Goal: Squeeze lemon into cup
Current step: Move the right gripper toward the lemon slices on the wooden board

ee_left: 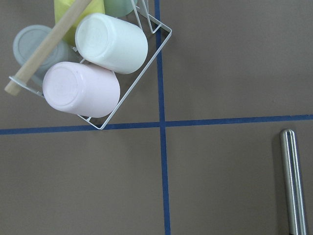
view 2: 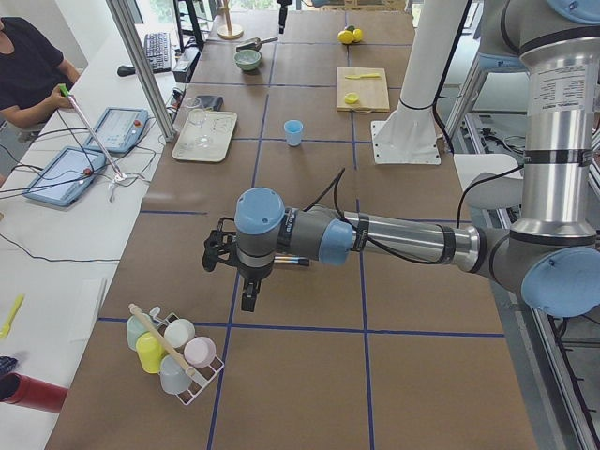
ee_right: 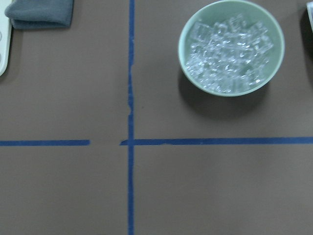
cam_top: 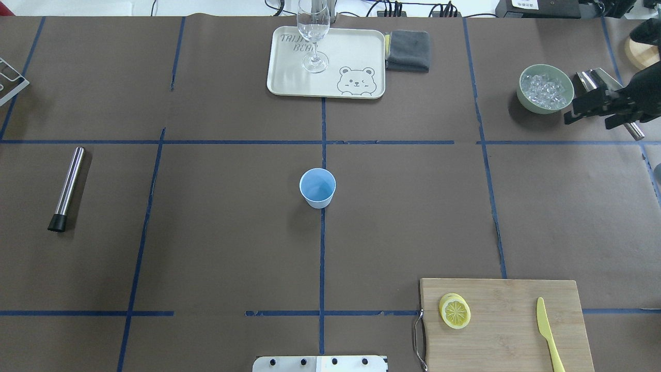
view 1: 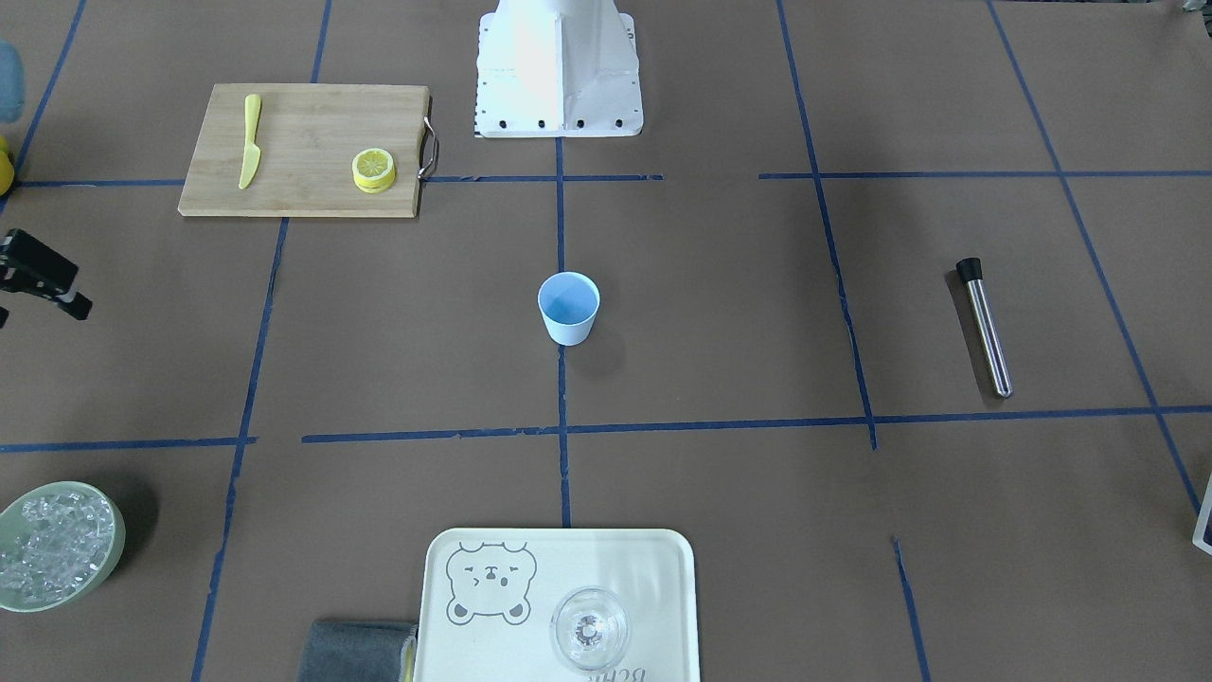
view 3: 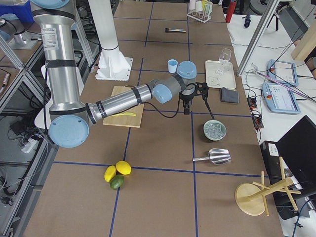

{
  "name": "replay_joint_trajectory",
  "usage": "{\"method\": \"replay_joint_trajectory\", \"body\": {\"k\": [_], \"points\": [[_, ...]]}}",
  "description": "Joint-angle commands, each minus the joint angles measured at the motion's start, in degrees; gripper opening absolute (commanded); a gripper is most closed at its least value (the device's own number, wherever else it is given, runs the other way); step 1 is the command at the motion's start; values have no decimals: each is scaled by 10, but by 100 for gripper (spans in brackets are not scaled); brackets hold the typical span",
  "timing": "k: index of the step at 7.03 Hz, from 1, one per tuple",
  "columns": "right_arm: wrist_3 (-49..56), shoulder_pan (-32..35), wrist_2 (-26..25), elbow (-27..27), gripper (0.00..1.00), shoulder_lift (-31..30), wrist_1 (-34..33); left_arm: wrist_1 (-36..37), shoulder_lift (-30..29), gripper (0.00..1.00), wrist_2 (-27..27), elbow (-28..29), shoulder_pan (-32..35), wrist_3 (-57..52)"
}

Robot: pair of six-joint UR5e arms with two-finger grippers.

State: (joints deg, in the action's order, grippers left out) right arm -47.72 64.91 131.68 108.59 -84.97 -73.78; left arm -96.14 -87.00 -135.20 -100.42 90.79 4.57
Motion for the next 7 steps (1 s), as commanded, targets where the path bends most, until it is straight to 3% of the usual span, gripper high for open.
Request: {"method": "replay_joint_trajectory", "body": {"k": [1,2,4,7], "points": [[-145,-85,-39,57,100,-10,18,-21,-1,100,-1,3,-5,0],[-206,-125,-65,92,100,-15,19,-23,-1,100,1,4,-15,-1],[-292,-247,-173,159,100,-40,18,-24,-1,100,0,4,-24,-1],[-359,-438,-365,169,100,-47,19,-35,0,100,1,3,-25,0]]}}
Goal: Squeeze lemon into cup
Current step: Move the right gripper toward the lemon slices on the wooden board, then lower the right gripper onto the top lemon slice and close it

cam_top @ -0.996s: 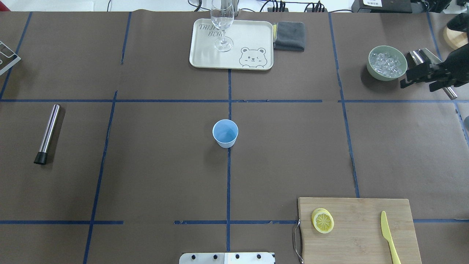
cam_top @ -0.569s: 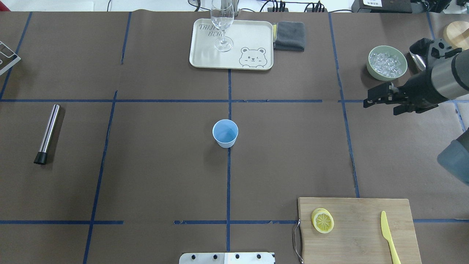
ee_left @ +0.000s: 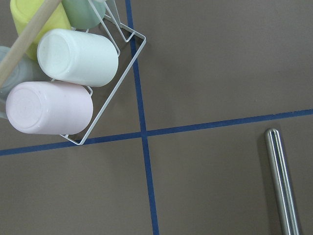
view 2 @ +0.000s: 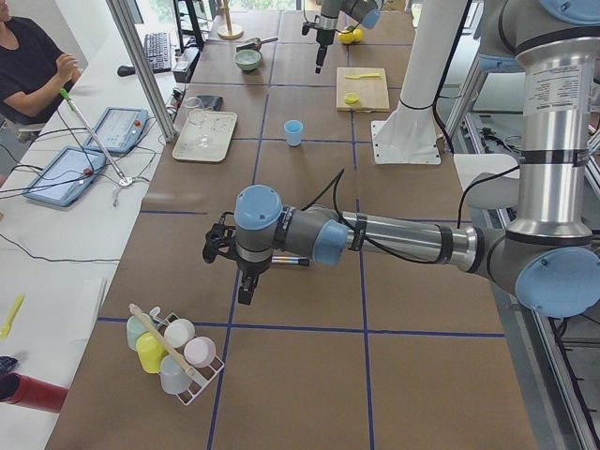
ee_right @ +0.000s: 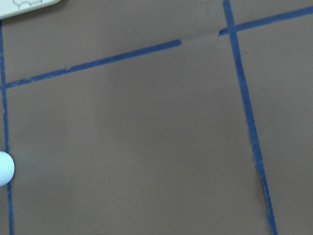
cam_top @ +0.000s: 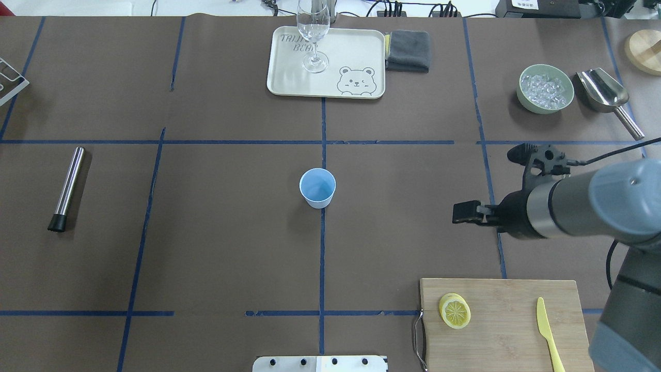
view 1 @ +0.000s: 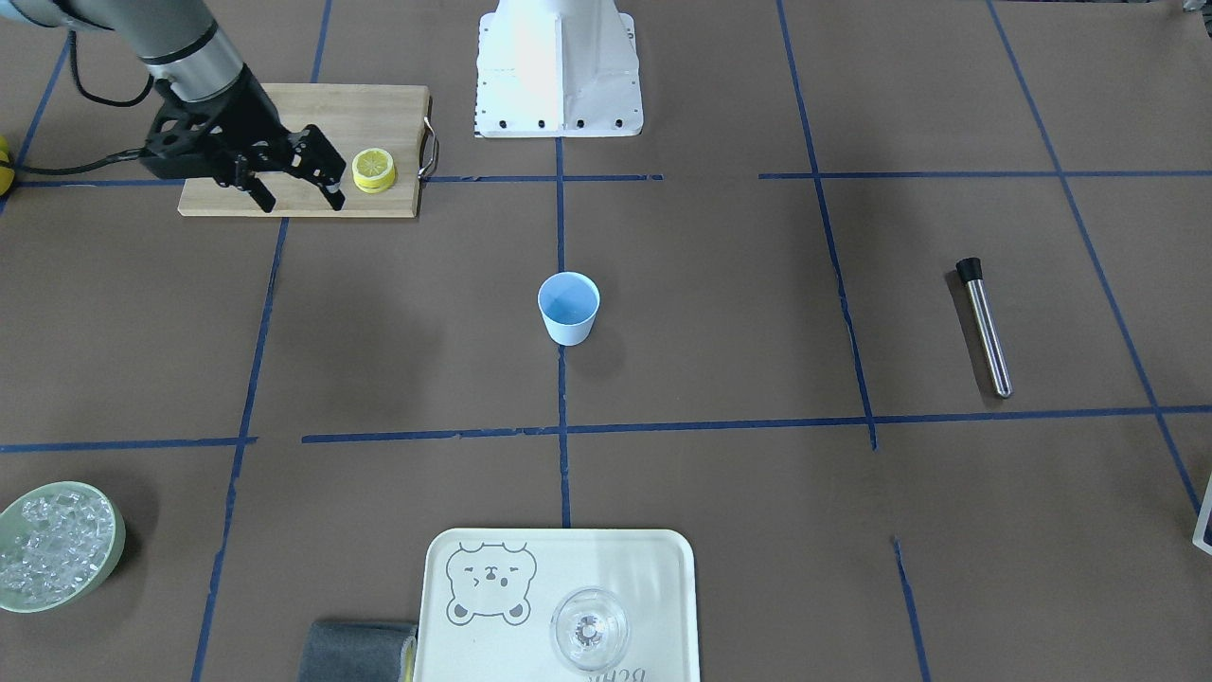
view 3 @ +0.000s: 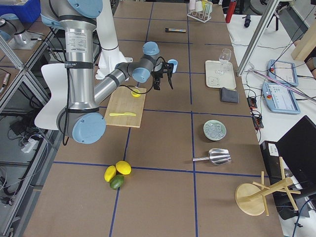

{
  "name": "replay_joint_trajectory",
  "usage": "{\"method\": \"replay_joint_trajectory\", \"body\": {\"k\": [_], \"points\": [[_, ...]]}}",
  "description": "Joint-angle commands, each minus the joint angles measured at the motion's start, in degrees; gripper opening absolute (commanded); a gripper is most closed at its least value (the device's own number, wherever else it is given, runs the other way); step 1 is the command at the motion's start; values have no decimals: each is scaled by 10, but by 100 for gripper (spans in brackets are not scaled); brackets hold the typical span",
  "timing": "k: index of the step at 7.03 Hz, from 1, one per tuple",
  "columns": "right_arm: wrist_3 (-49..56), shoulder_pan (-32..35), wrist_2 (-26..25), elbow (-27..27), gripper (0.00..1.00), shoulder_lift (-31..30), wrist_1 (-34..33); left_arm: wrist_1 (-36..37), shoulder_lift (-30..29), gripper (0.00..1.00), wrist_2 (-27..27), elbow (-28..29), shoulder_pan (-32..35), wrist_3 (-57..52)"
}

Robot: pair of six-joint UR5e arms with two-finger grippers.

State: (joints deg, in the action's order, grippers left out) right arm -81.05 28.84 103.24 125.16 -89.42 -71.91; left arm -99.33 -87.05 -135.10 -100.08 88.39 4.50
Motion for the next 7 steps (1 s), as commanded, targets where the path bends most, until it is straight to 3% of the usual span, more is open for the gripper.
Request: {"method": "replay_joint_trajectory", "body": {"k": [1,2,4,7], "points": [[-78,-135,-146,5,100,-7,0,-4,0,100,-1,-2,-1,1],[-89,-180,-195,5,100,-8,-1,-4,0,100,-1,0,-1,1],[-89,-228,-231,4,100,-37,1,-4,1,100,0,1,-1,0],[-89,-250,-239,-5,100,-52,3,-5,1,100,0,5,-1,-1]]}}
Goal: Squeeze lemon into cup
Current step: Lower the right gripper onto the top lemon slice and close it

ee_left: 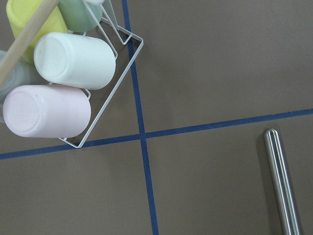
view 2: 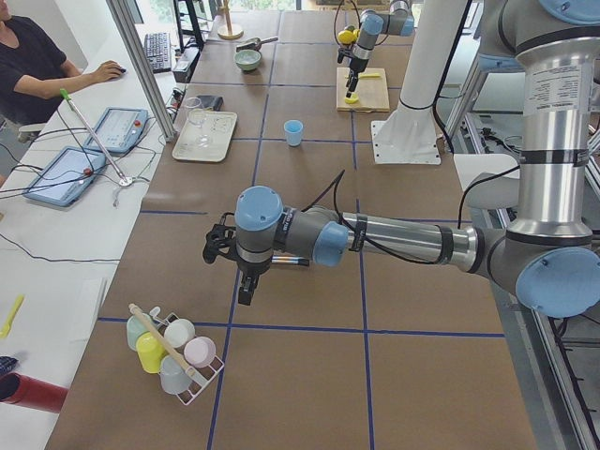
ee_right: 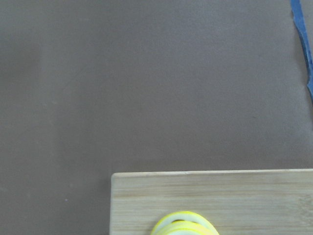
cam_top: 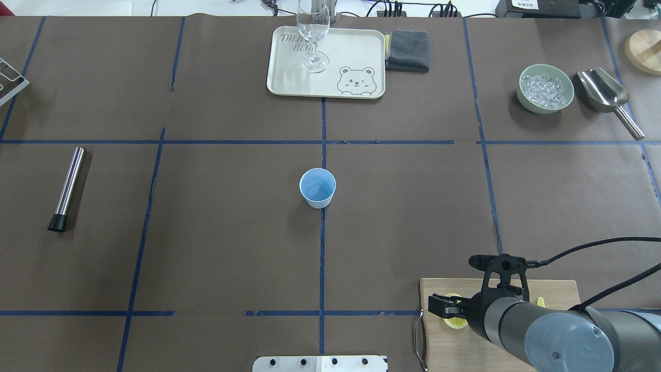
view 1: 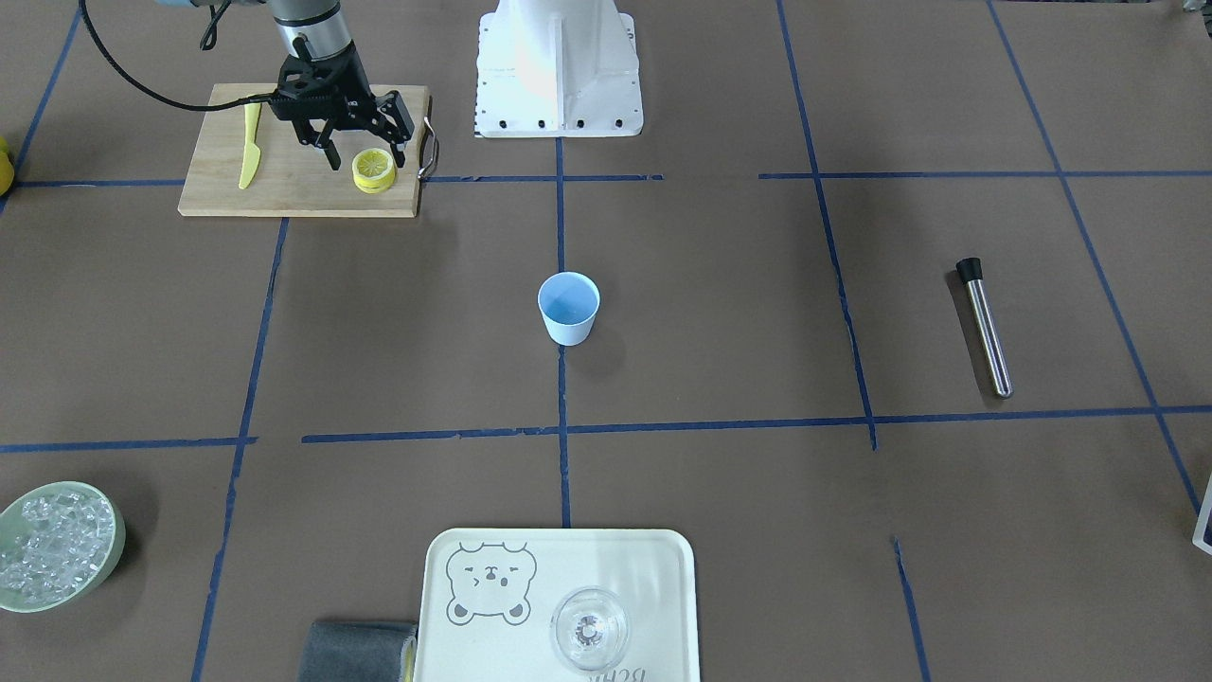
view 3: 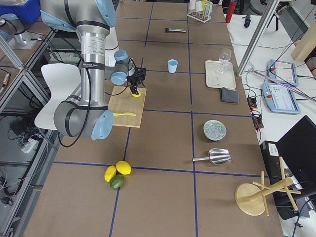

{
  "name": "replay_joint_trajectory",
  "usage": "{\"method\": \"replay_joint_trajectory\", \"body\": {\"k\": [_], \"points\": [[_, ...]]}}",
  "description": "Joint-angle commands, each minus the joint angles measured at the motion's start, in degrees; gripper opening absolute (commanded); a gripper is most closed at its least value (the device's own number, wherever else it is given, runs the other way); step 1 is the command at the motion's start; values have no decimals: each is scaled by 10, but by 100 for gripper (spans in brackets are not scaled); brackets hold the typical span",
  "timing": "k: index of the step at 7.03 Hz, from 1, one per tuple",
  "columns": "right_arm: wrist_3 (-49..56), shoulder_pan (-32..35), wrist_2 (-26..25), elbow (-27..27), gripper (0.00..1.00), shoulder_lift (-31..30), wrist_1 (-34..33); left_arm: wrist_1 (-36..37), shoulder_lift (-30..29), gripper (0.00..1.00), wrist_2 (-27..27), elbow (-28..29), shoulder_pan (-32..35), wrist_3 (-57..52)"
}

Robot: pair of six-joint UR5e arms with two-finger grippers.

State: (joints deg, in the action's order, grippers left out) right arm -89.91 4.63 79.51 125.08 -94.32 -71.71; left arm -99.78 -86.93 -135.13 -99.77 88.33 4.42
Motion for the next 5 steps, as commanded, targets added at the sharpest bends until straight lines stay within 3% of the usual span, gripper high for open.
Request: {"method": "replay_joint_trajectory", "body": {"k": [1,5], "points": [[0,-13,-1,-6,100,-3,1,-1,0,100,0,3,0,0],[0,-19,-2,-17,100,3,2,-1,1,100,0,4,0,1]]}}
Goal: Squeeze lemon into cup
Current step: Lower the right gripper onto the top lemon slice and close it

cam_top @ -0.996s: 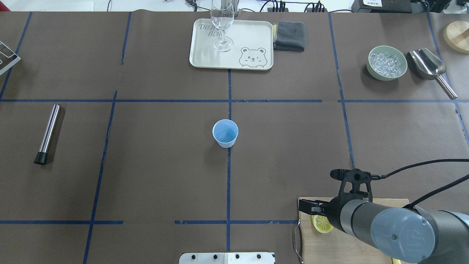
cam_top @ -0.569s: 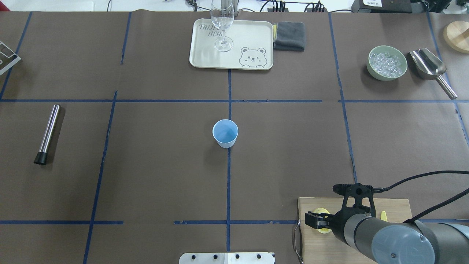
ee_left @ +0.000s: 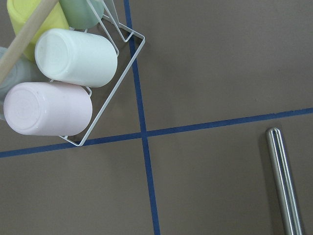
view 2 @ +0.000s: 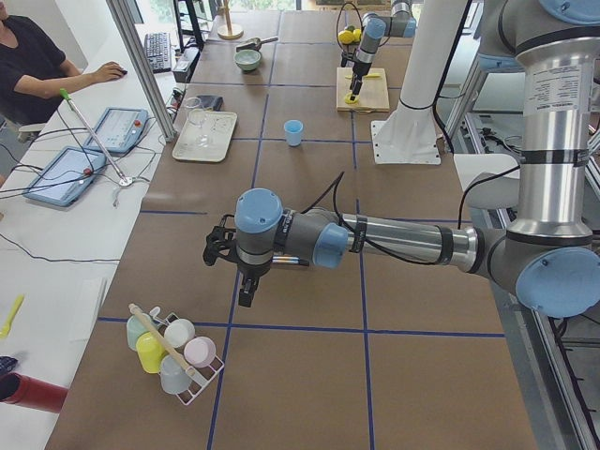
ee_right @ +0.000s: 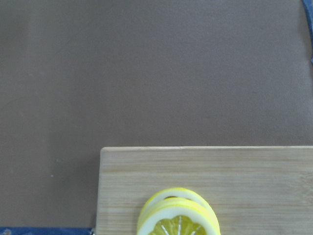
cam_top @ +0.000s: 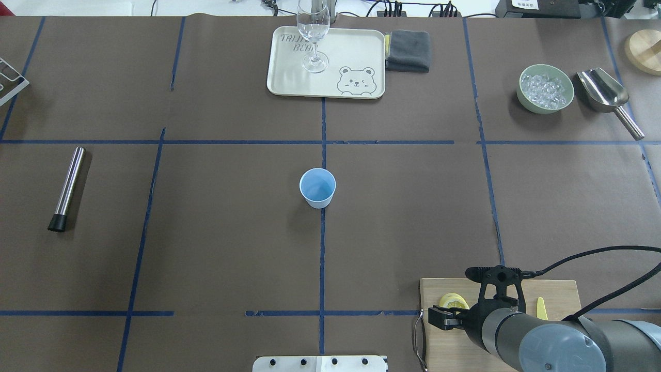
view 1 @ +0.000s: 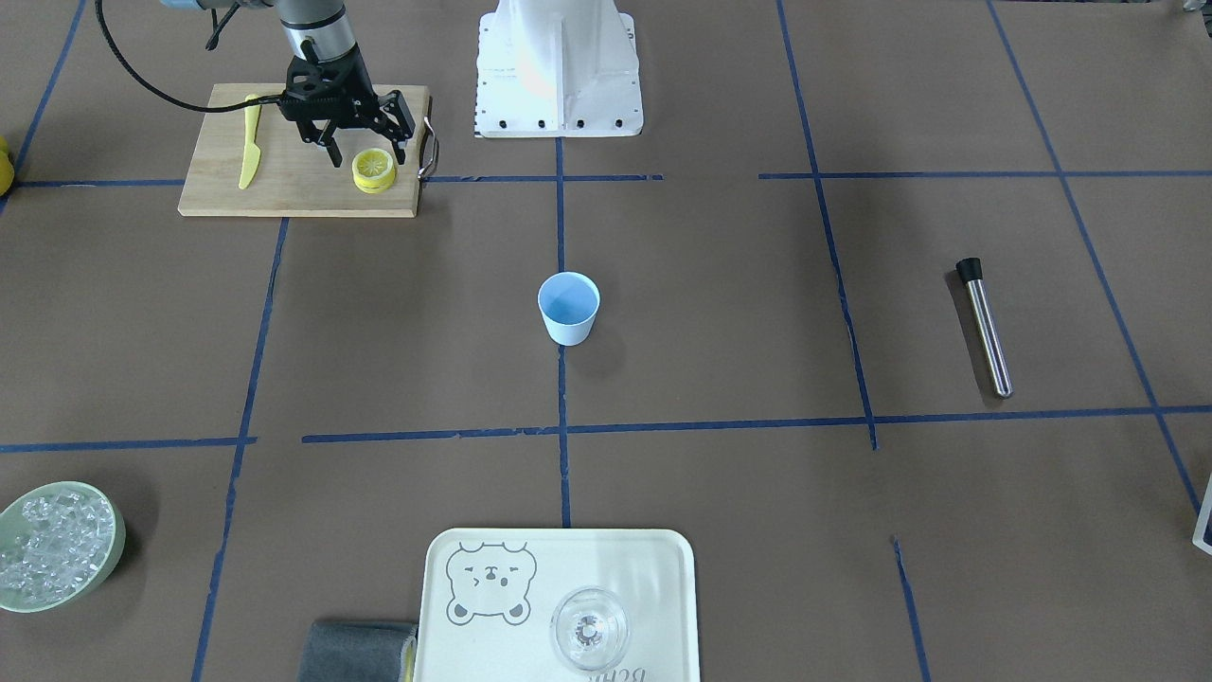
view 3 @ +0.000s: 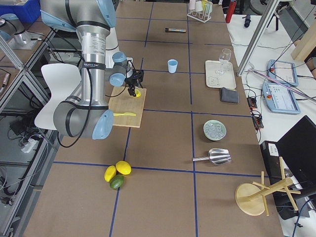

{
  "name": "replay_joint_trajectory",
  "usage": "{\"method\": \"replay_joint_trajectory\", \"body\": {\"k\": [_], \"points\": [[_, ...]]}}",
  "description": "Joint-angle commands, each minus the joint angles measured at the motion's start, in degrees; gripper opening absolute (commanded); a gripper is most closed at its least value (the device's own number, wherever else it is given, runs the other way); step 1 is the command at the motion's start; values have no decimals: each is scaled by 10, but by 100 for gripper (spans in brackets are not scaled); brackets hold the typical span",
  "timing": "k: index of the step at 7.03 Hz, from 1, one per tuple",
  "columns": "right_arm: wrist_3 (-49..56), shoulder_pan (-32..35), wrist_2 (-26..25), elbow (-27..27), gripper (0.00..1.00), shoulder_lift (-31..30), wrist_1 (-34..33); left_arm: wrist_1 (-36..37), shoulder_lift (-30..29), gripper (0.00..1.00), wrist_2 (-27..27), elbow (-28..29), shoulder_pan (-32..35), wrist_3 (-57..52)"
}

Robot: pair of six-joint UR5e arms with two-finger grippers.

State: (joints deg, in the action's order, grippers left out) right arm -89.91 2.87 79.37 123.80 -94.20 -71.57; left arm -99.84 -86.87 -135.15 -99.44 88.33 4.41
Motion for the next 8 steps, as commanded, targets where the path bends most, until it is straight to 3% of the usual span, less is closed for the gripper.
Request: {"method": "replay_joint_trajectory", "body": {"k": [1,8], "points": [[0,-2,-1,-6,100,2,0,0,0,100,0,0,0,1],[2,-4,5,-15,100,7,0,0,0,100,0,3,0,1]]}}
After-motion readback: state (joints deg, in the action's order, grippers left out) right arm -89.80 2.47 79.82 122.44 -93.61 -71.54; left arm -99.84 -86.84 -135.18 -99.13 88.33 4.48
